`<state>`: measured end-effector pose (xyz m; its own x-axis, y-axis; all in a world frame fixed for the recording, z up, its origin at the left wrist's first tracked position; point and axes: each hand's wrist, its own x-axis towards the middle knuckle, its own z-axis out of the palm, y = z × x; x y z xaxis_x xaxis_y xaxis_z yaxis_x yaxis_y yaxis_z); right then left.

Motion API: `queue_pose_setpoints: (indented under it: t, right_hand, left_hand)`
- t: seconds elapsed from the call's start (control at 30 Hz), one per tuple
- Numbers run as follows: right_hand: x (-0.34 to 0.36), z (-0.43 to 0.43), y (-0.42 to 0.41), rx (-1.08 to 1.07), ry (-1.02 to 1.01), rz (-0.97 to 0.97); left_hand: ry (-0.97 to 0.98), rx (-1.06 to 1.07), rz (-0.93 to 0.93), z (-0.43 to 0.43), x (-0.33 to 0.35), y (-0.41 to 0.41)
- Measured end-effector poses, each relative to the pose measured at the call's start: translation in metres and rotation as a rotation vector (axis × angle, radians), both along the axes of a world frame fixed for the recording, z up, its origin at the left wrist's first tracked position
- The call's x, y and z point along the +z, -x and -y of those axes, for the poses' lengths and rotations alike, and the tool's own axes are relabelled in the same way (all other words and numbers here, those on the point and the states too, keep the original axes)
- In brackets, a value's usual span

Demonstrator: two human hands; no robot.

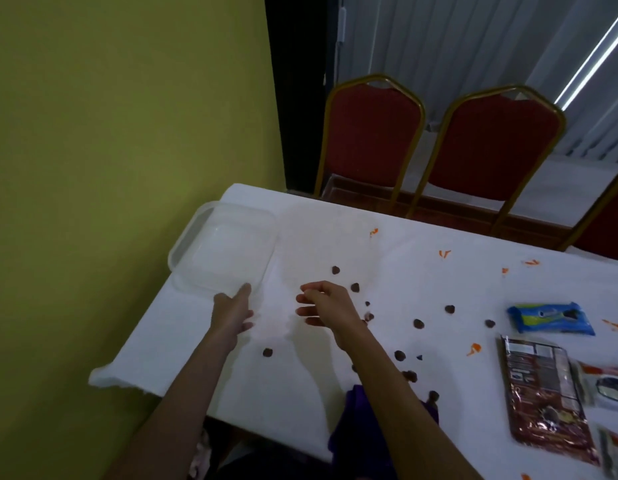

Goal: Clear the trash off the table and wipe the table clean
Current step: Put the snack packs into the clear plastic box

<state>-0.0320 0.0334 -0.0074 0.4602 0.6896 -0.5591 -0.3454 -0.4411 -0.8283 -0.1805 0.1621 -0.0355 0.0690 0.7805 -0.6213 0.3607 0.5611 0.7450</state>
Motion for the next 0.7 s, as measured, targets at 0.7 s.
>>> queue_pose_setpoints:
  t: [0.7]
  right_hand:
    - [-0.020, 0.024, -0.013, -0.182, 0.132, -0.020]
  left_hand:
    - [-0.013, 0.017, 0.046, -0.053, 0.007, 0.002]
